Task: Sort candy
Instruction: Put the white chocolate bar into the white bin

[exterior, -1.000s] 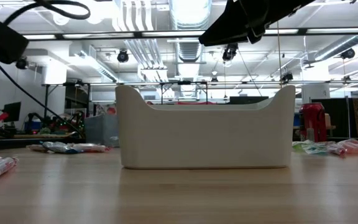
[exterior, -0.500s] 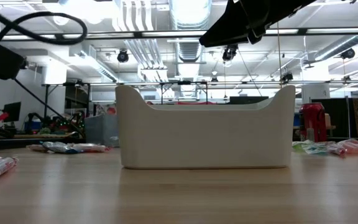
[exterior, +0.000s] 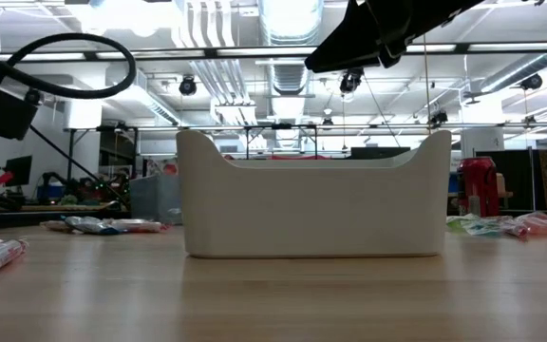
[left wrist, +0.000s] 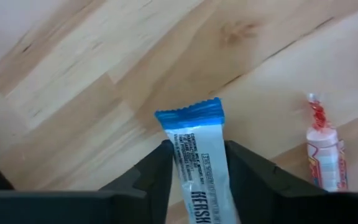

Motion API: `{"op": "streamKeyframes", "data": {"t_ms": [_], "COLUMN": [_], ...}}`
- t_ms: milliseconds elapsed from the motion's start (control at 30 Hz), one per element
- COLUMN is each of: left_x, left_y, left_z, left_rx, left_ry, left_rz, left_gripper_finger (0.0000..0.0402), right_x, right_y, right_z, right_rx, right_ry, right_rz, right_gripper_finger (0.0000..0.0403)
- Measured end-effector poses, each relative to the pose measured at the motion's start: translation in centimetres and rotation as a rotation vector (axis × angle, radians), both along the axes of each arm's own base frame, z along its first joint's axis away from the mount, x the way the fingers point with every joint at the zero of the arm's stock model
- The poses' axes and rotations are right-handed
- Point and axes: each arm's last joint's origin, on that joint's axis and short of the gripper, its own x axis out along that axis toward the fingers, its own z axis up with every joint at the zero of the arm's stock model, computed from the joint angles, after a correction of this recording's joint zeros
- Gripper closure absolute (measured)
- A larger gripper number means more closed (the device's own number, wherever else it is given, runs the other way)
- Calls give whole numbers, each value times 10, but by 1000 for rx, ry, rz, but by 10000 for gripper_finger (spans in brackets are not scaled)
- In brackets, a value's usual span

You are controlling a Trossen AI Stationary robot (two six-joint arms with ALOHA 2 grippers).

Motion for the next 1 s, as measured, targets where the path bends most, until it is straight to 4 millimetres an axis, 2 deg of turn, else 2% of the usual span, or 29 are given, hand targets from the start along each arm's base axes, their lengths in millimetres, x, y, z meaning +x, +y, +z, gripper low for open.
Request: {"op": "streamKeyframes", "data": {"t_ms": [267,467,600,767,1000], "left_x": [-1,0,3,11,35], "left_y": [1,1,1,6,22], "left_z": [2,13,36,75,132], "left_rx": [1,-17,-28,36,284], "left_ry": [6,-25,-117,-340,-719], "left_rz": [-20,-64,-140,-286,-560], "left_gripper_finger": [357,385,393,399,401], "right_x": [0,0,0,0,-3], "right_y": [0,0,0,0,0], "right_z": [0,0,0,0,6], "right_rx": [0,0,0,-7,-9], "right_ry": [0,1,1,4,-12], "right_rz": [0,0,0,2,10], "right_gripper_finger": [277,278,277,278,277]}}
